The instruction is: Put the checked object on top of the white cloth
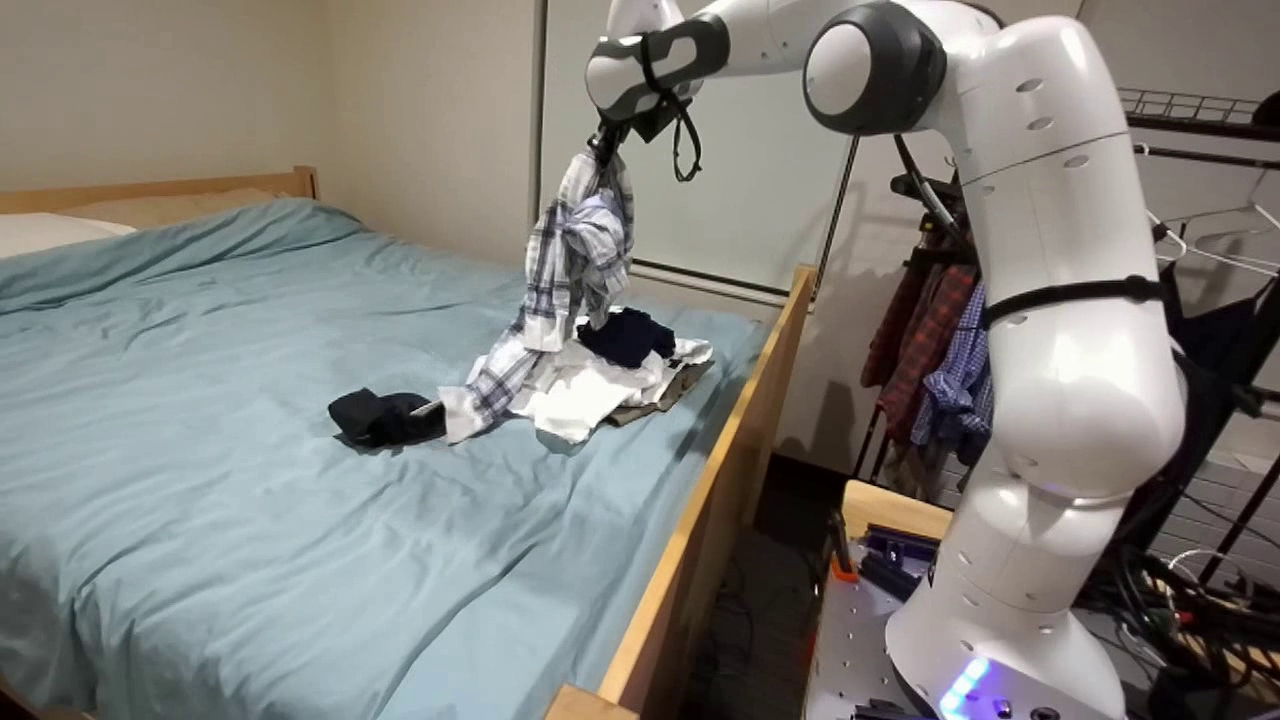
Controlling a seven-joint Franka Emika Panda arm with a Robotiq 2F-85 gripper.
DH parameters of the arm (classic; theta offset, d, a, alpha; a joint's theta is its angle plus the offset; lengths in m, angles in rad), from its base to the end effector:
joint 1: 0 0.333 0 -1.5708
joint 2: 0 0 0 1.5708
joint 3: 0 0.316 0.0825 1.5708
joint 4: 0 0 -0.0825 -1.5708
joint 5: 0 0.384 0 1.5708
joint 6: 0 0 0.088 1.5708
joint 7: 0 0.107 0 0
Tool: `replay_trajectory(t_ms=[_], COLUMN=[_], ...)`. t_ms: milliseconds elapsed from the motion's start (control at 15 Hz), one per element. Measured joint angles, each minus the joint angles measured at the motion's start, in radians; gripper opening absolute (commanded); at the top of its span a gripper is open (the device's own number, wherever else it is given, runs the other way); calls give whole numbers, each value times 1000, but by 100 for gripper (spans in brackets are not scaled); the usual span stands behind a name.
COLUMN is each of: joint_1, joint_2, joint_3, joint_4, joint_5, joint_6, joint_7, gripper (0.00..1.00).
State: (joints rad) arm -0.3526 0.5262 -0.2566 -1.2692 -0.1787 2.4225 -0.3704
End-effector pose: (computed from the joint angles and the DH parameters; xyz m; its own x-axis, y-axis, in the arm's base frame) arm 0.6461 -0.3895 0.5341 0.9065 0.0538 0.4187 -0.1717 -0.8591 0.4821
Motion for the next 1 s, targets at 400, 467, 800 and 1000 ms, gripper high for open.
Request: replay_trajectory(t_ms=[400,467,800,1000], joint_1=[79,104,224,261], joint_2=[2,7,18,24], joint_3=[-163,-185,-141,-43], joint_4=[26,20,-150,-289], joint_5=[-130,-163,-219,-217], joint_6=[-33,-37,14,132], joint_7=[359,413,426,426], gripper=[2,2,2,2])
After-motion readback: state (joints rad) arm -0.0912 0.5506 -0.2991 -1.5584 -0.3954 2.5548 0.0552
